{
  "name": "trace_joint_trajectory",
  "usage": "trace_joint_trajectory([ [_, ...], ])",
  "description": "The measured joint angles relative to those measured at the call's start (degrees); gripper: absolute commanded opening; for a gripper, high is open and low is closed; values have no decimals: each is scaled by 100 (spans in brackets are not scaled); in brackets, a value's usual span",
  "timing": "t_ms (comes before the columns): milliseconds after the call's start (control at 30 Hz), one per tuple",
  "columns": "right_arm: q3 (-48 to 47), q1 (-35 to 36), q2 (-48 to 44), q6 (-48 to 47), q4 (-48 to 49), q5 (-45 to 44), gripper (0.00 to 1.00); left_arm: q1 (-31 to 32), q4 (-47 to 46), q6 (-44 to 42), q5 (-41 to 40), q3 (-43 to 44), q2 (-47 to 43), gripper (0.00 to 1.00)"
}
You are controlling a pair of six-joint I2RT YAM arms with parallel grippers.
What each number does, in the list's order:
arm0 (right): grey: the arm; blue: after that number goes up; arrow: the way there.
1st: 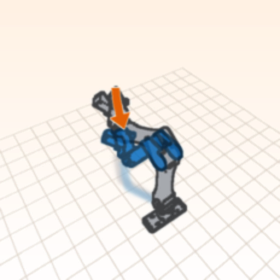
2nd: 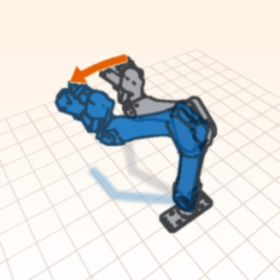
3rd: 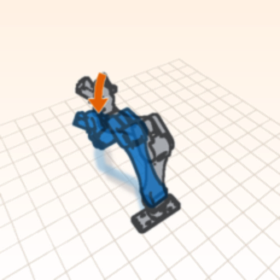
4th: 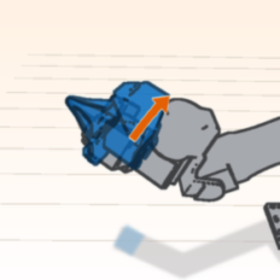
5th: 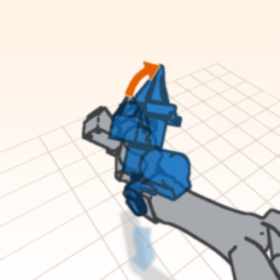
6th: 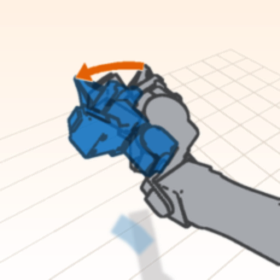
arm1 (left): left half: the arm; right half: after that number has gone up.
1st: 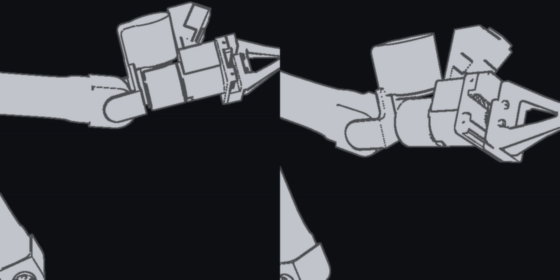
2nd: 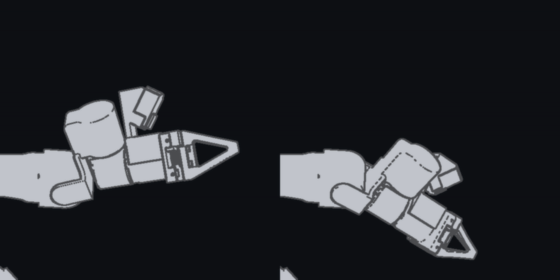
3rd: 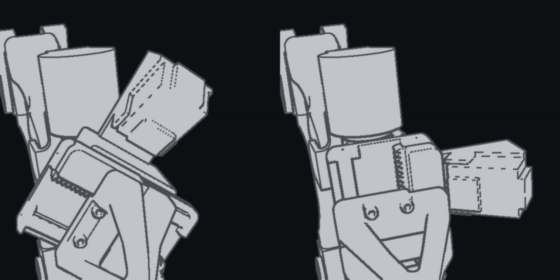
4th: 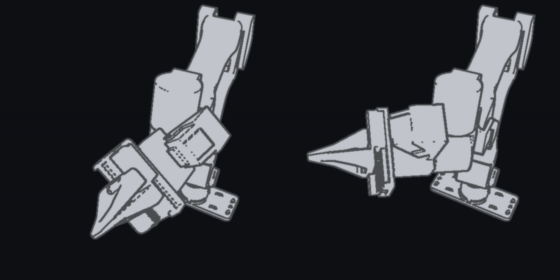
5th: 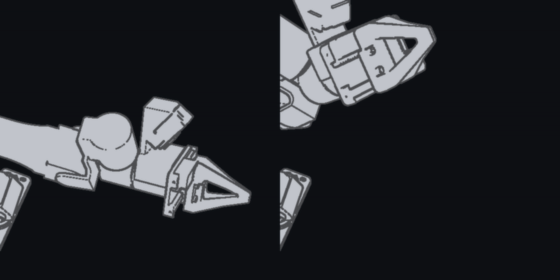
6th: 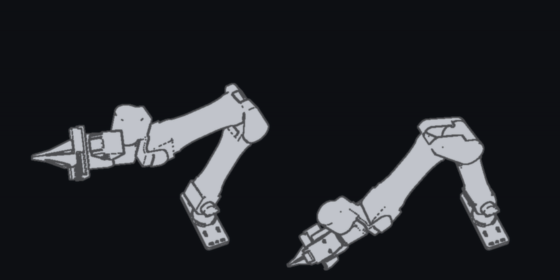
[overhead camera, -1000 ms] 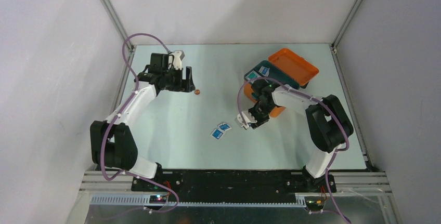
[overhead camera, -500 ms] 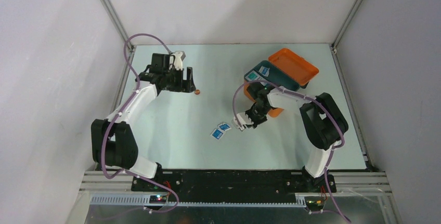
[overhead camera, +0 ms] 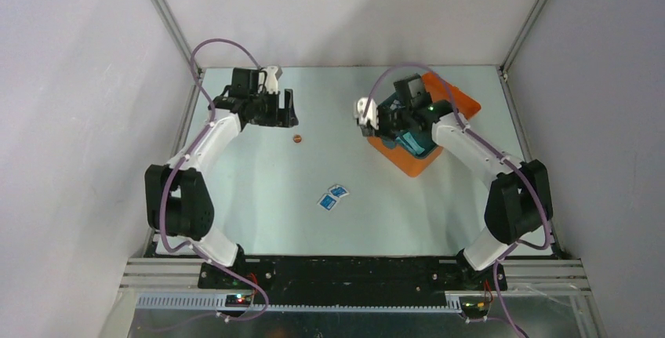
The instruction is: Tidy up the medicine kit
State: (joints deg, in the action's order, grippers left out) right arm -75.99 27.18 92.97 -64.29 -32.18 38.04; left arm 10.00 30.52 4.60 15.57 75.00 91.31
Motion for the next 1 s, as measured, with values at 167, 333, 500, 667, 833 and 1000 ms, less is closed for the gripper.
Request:
trace_joint_trajectory([
  [167,-634,-162,-7,1633,378,227,0,0,-7,0,4,214,103,88],
  [333,-1451,-903,164,1921,155,247,0,0,0,-4,2,293,149,88],
  [500,-2103,-1495,669,1244,-483,-55,0,0,2,-7,2,356,236,88],
  [667,-2280,-1585,1189,468,-1368,-378,0,0,4,-9,-2,358,269,88],
  [833,-2280,-1585,1443,184,-1884,-640,2,0,4,-15,-28,358,269,88],
  [1000,-2275,-1582,1462,175,-1952,-925,20,0,4,-33,-37,356,269,88],
])
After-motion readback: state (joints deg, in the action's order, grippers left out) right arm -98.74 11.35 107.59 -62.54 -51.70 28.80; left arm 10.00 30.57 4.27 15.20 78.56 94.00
